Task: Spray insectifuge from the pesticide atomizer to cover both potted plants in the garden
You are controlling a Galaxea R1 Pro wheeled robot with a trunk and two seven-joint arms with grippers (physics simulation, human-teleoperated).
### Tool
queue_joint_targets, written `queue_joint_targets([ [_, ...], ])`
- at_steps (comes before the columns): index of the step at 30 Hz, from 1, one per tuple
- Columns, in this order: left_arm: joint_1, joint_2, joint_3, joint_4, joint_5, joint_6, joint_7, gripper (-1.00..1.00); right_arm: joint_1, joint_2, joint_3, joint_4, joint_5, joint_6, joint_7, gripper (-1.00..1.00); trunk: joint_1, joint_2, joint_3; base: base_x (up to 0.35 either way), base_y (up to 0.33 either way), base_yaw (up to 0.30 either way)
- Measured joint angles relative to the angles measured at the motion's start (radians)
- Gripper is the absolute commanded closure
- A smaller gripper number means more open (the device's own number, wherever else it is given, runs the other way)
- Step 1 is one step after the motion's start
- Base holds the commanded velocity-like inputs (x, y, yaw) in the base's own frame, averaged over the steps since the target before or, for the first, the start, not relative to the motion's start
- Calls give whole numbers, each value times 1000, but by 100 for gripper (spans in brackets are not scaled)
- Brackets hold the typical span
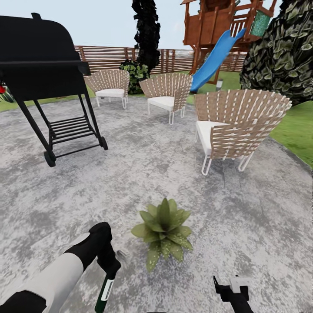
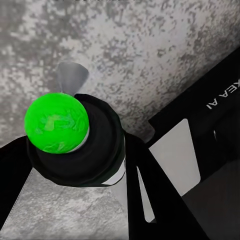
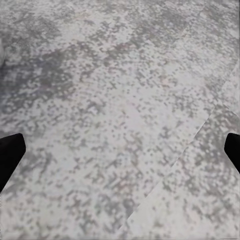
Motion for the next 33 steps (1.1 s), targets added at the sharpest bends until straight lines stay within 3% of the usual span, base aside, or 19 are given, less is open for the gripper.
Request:
queue_joint_targets([
  [15, -4, 1, -1, -3, 0, 0, 0, 100, 1, 0, 0, 0, 0, 0, 0, -100, 0, 0, 0, 1, 12, -290],
  [25, -15, 1, -2, -3, -1, 1, -1, 100, 0, 0, 0, 0, 0, 0, 0, -100, 0, 0, 0, 2, 281, -296],
  [33, -17, 1, -1, -3, 0, 6, -2, 100, 0, 0, 0, 0, 0, 0, 0, -100, 0, 0, 0, 173, 294, -219],
])
